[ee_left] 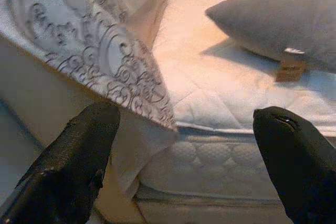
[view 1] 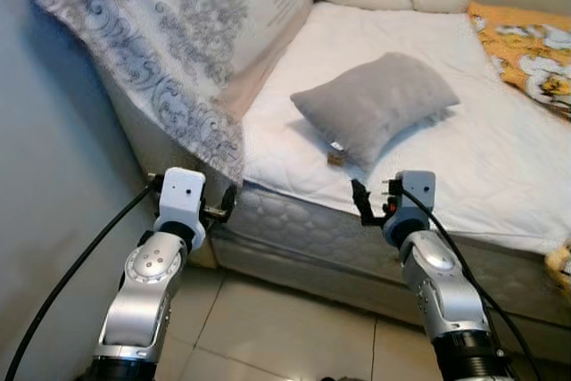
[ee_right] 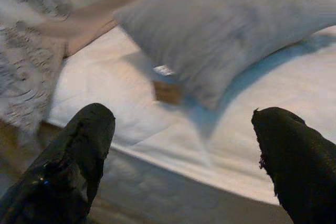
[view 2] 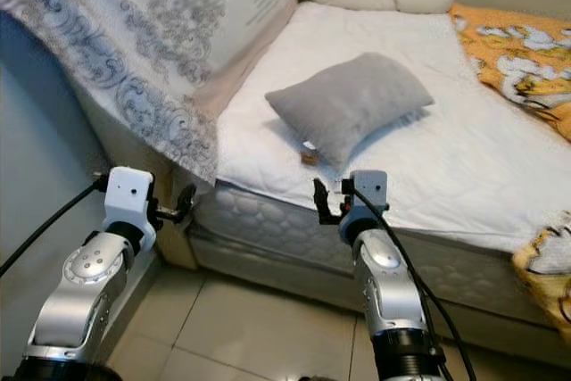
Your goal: Clean up the room
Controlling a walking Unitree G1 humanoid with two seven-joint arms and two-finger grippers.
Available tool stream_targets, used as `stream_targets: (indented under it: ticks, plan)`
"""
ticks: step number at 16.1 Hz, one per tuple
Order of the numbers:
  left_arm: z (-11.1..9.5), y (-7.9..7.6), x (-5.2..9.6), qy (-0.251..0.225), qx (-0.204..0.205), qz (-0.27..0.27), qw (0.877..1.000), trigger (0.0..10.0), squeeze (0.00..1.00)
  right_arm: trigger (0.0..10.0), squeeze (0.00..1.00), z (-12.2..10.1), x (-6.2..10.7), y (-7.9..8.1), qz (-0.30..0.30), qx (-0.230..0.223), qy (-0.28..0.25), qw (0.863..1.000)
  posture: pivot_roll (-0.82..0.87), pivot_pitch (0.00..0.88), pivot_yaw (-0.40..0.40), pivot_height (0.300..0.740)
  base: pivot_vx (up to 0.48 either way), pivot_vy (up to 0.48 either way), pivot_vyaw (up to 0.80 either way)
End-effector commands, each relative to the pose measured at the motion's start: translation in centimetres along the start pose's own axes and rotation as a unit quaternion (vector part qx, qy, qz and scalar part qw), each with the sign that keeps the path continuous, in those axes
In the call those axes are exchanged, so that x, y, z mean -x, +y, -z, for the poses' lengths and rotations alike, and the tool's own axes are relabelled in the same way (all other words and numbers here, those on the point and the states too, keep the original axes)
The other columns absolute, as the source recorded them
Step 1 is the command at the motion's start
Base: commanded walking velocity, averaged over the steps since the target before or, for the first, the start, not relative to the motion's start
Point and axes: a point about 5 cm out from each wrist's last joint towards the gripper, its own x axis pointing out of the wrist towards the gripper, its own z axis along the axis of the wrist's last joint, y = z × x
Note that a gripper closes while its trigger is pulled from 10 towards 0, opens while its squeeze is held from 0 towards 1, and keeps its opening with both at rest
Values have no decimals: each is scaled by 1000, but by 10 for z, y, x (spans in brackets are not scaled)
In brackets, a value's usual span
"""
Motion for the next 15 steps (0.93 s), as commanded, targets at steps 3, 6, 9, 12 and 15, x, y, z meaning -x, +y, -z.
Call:
stream_targets:
  ticks: [3, 6, 9, 12, 15]
  plan:
    - [-1, 2, -3, -5, 2, -2, 1000, 10000, 392, 10000, 0, -7, -3, 1, -1, 20, -14, 1000, -7, 0, -7, 740, 280, 0, 0]
    - [-2, 3, -4, -7, 0, -5, 1000, 10000, 392, 10000, 0, -7, -4, 1, -4, 24, -16, 1000, -7, 0, -9, 740, 289, 0, 0]
    - [-4, 4, -7, -11, -3, -4, 1000, 10000, 392, 10000, 0, -8, -6, 2, -9, 27, -18, 999, -6, 0, -11, 740, 292, 0, 0]
    - [-4, 5, -8, -11, -5, -6, 1000, 10000, 388, 10000, 0, -8, -8, 4, -11, 28, -16, 999, -7, 0, -8, 740, 291, 0, 0]
    - [-4, 6, -9, -10, -5, -6, 1000, 10000, 392, 10000, 0, -8, -9, 1, -8, 27, -14, 1000, -8, 0, -3, 740, 290, 0, 0]
